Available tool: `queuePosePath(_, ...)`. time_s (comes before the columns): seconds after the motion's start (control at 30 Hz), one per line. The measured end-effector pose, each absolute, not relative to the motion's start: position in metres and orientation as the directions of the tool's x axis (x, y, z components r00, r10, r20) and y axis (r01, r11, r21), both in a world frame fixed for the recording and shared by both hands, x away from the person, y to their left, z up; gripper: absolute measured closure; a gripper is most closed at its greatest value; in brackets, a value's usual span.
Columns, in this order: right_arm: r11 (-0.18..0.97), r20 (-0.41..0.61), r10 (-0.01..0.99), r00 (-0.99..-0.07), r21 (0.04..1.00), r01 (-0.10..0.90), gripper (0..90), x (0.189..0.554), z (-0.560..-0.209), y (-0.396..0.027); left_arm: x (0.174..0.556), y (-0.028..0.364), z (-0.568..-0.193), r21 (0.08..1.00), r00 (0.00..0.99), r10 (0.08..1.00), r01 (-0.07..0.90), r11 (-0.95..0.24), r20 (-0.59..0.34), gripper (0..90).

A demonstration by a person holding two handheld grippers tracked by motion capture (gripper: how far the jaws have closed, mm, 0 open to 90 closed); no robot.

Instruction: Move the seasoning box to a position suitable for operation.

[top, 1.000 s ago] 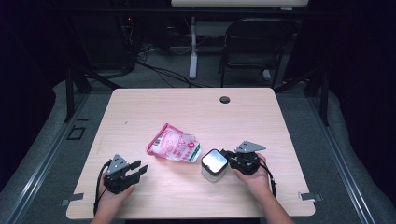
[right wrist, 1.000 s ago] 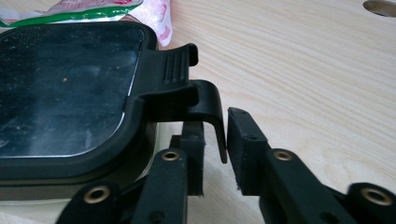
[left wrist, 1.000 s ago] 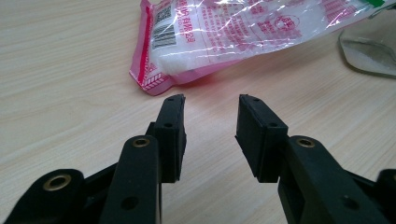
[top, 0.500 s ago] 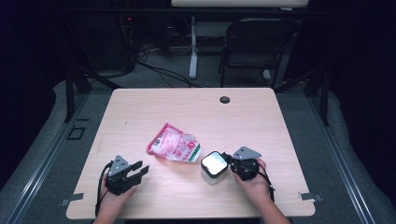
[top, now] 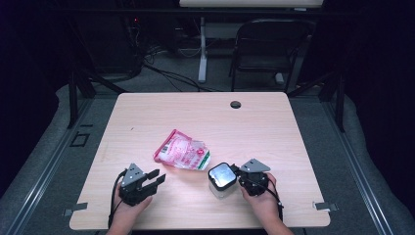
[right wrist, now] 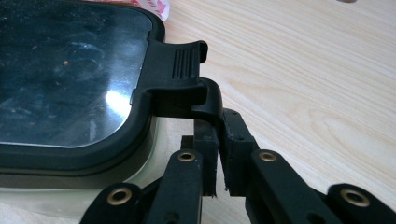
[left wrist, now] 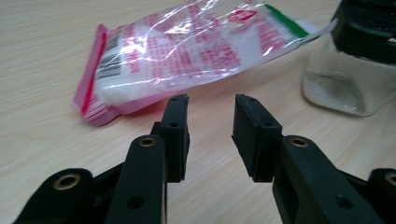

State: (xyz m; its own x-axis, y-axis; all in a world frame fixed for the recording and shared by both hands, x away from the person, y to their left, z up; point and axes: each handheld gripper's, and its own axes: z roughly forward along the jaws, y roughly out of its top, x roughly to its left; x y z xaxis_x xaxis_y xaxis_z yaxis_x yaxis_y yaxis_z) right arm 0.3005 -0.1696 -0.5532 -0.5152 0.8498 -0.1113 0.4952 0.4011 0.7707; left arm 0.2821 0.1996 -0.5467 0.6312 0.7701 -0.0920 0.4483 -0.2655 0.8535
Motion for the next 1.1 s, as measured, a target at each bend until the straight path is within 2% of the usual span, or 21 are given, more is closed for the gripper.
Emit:
queuePosePath(0.1, 0.387, -0.102, 0.857, -0.506, 0.776, 0.498, 85.9, 0.299, -0.554, -0.168, 0.283, 0.183, -0.543, 0.845, 0.66, 0.745, 0.449, -0.29, -0.095, 69.2)
queuePosePath(0.33, 0.37, -0.091, 0.871, -0.483, 0.769, 0.521, 85.1, 0.288, -0.553, -0.164, 0.279, 0.142, -0.537, 0.825, 0.757, 0.652, 0.4, -0.401, -0.05, 87.5)
queuePosePath(0.53, 0.362, -0.067, 0.867, -0.494, 0.767, 0.53, 84.1, 0.281, -0.552, -0.163, 0.282, 0.128, -0.538, 0.819, 0.763, 0.638, 0.429, -0.381, -0.103, 90.0)
queuePosePath(0.67, 0.383, -0.089, 0.859, -0.504, 0.764, 0.519, 84.0, 0.276, -0.553, -0.162, 0.276, 0.131, -0.536, 0.825, 0.775, 0.622, 0.422, -0.376, -0.113, 90.0)
queuePosePath(1.1, 0.362, -0.044, 0.851, -0.523, 0.77, 0.525, 83.3, 0.267, -0.549, -0.168, 0.27, 0.119, -0.543, 0.816, 0.811, 0.579, 0.388, -0.43, -0.081, 90.0)
